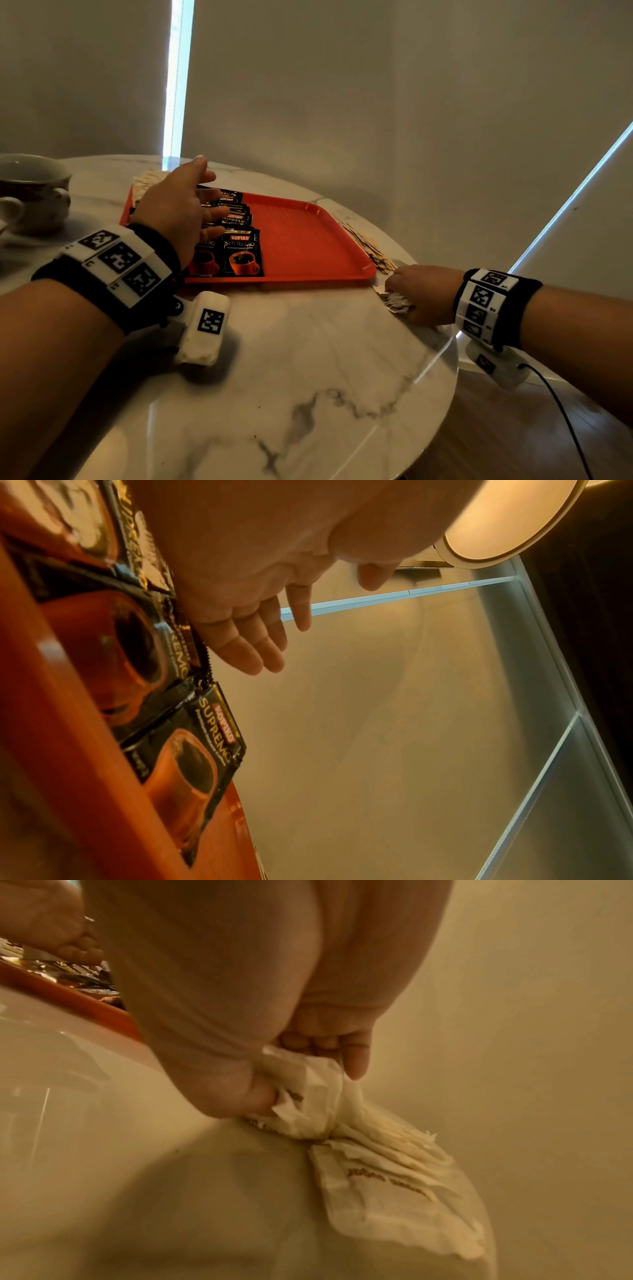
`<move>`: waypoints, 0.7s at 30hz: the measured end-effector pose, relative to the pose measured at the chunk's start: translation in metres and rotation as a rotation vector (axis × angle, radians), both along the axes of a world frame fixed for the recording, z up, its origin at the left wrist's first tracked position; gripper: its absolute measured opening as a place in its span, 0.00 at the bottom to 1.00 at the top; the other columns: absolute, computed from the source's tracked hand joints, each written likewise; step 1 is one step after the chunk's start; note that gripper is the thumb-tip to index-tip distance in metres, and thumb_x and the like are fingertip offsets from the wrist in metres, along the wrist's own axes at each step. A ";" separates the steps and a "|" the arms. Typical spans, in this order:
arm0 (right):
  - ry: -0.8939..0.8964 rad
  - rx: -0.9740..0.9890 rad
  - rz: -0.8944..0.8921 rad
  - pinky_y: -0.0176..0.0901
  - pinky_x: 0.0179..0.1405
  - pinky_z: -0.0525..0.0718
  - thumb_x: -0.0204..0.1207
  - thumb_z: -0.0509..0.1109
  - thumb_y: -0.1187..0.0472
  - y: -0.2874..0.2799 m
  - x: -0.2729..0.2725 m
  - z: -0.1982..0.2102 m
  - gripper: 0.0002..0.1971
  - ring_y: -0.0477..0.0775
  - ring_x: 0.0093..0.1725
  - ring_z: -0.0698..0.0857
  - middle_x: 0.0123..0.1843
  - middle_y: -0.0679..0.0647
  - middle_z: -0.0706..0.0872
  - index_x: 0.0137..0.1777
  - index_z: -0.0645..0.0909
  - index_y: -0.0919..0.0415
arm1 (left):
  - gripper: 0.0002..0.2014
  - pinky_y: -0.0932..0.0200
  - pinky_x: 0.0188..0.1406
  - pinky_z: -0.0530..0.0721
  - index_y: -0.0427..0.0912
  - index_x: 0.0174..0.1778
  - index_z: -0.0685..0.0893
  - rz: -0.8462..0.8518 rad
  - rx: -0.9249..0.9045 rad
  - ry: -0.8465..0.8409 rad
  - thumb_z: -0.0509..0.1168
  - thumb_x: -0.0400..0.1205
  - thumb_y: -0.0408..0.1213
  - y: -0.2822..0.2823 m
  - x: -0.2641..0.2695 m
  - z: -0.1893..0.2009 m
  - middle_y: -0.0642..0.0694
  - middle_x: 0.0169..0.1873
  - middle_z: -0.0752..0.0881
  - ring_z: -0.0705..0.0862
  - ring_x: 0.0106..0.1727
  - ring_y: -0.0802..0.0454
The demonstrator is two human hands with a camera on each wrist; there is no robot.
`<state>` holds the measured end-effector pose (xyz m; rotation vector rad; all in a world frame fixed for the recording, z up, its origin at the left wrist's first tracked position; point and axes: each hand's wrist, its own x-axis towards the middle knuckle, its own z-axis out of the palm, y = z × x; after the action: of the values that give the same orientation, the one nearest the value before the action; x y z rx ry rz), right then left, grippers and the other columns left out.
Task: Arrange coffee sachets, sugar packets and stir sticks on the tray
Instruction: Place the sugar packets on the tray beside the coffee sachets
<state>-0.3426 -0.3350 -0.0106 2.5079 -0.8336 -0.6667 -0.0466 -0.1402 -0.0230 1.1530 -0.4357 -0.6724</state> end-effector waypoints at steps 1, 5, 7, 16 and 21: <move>-0.012 0.003 -0.010 0.52 0.60 0.85 0.74 0.72 0.52 -0.001 0.000 0.000 0.23 0.55 0.60 0.83 0.63 0.51 0.81 0.70 0.77 0.51 | 0.21 0.47 0.49 0.84 0.47 0.66 0.81 -0.008 -0.001 0.003 0.56 0.88 0.57 0.000 -0.001 0.000 0.42 0.64 0.83 0.85 0.62 0.42; -0.044 0.009 -0.030 0.46 0.51 0.83 0.74 0.72 0.56 -0.002 0.003 -0.001 0.20 0.53 0.54 0.81 0.60 0.52 0.81 0.66 0.78 0.53 | 0.22 0.46 0.48 0.84 0.47 0.67 0.81 -0.029 -0.002 0.015 0.56 0.88 0.58 0.002 -0.003 0.001 0.42 0.65 0.83 0.85 0.62 0.42; -0.070 0.018 -0.030 0.45 0.49 0.83 0.73 0.71 0.58 -0.001 0.006 0.000 0.16 0.54 0.52 0.82 0.58 0.53 0.83 0.61 0.80 0.54 | 0.22 0.46 0.49 0.85 0.47 0.68 0.81 -0.032 -0.003 0.016 0.56 0.88 0.58 0.003 -0.004 0.002 0.42 0.64 0.83 0.86 0.62 0.42; -0.228 0.052 -0.025 0.41 0.42 0.78 0.72 0.71 0.58 0.009 0.013 0.017 0.15 0.53 0.46 0.83 0.48 0.50 0.86 0.59 0.84 0.55 | 0.24 0.48 0.48 0.86 0.45 0.69 0.81 -0.088 -0.016 0.017 0.55 0.89 0.58 0.007 -0.007 0.005 0.42 0.61 0.85 0.87 0.57 0.43; -0.444 0.091 0.057 0.43 0.38 0.80 0.72 0.75 0.55 0.026 0.033 0.046 0.12 0.44 0.40 0.81 0.42 0.43 0.83 0.55 0.83 0.50 | 0.23 0.50 0.42 0.83 0.40 0.62 0.80 -0.283 0.033 0.009 0.57 0.87 0.58 0.008 -0.011 0.005 0.41 0.48 0.84 0.85 0.43 0.46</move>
<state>-0.3092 -0.3089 0.0359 2.7978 -0.8879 -0.1263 -0.0572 -0.1320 -0.0180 1.1289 -0.5884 -0.9323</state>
